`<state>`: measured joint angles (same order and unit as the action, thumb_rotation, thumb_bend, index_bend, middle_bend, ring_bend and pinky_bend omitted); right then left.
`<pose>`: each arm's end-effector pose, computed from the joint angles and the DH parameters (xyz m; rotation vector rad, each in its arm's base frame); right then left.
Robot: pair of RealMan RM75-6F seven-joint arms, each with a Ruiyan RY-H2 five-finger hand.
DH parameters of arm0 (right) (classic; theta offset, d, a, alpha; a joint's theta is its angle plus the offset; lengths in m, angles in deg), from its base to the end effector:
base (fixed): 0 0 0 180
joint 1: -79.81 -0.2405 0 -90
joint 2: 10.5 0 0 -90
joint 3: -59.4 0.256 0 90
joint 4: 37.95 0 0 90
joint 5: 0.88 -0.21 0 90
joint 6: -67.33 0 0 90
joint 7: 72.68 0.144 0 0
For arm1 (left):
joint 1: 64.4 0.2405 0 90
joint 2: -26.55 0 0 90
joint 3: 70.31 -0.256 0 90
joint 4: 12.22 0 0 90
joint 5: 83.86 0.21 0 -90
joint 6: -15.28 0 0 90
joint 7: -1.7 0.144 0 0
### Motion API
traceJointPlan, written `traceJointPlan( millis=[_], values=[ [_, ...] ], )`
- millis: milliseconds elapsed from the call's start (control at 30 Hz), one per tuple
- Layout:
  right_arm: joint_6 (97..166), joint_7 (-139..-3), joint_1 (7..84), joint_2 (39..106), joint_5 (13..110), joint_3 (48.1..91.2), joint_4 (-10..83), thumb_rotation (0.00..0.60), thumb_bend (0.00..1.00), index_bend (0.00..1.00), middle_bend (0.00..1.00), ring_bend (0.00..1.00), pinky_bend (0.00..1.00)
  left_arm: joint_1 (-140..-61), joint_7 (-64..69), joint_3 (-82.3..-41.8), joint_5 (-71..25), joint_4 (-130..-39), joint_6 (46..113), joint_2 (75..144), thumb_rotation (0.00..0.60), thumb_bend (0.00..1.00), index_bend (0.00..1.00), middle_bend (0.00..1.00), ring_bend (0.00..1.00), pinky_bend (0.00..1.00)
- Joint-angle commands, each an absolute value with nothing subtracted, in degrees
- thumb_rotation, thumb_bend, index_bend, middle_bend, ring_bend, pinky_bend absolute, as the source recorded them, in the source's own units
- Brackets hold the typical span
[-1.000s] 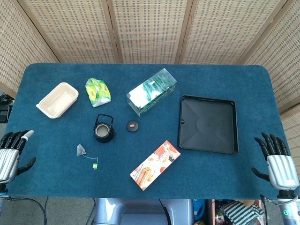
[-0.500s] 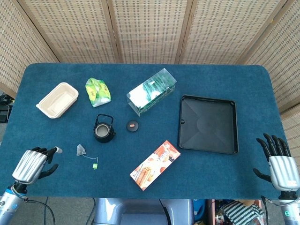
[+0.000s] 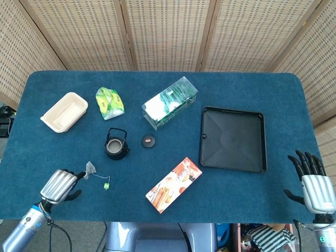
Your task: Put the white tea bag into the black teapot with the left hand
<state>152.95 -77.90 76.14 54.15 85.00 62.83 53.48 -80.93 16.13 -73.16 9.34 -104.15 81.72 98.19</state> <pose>-0.3159 -0.1768 0.1604 1.3911 -0.8286 0.8298 -0.2669 0.2027 0.0565 -1.9448 -0.8230 -0.7448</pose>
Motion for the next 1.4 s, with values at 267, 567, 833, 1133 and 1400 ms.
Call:
traceJointPlan(
  millis=[267, 567, 833, 1133, 1400],
  values=[
    [153.2, -78.2, 76.4, 53.8, 84.9, 62.8, 53.9, 0.600, 0.00, 0.17, 0.14, 0.01, 0.12, -84.2, 20.4, -72.1, 5.1, -104.7, 76.5, 101.7, 0.600, 0.30, 0.48, 0.76, 0.67, 0.64],
    [153.3, -78.4, 76.6, 53.6, 84.9, 62.7, 54.2, 0.600, 0.00, 0.17, 0.14, 0.01, 0.12, -86.6, 22.3, -70.9, 2.1, -103.8, 73.8, 104.8, 0.600, 0.30, 0.53, 0.76, 0.67, 0.64],
    [153.2, -78.1, 76.9, 53.6, 84.4, 62.7, 54.0, 0.600, 0.00, 0.17, 0.14, 0.01, 0.12, -88.7, 23.9, -70.3, -0.2, -102.4, 71.7, 107.7, 0.600, 0.30, 0.58, 0.76, 0.67, 0.64],
    [153.5, -77.5, 77.3, 53.4, 84.4, 62.6, 53.8, 0.600, 0.00, 0.17, 0.14, 0.01, 0.12, -90.2, 26.9, -70.4, -4.1, -101.8, 69.3, 109.1, 0.600, 0.30, 0.58, 0.76, 0.67, 0.64],
    [153.7, -76.9, 77.6, 53.4, 84.2, 62.6, 53.5, 0.600, 0.00, 0.17, 0.14, 0.01, 0.12, -91.7, 29.8, -70.1, -7.5, -102.3, 67.9, 109.7, 0.600, 0.30, 0.58, 0.76, 0.67, 0.64]
  ],
)
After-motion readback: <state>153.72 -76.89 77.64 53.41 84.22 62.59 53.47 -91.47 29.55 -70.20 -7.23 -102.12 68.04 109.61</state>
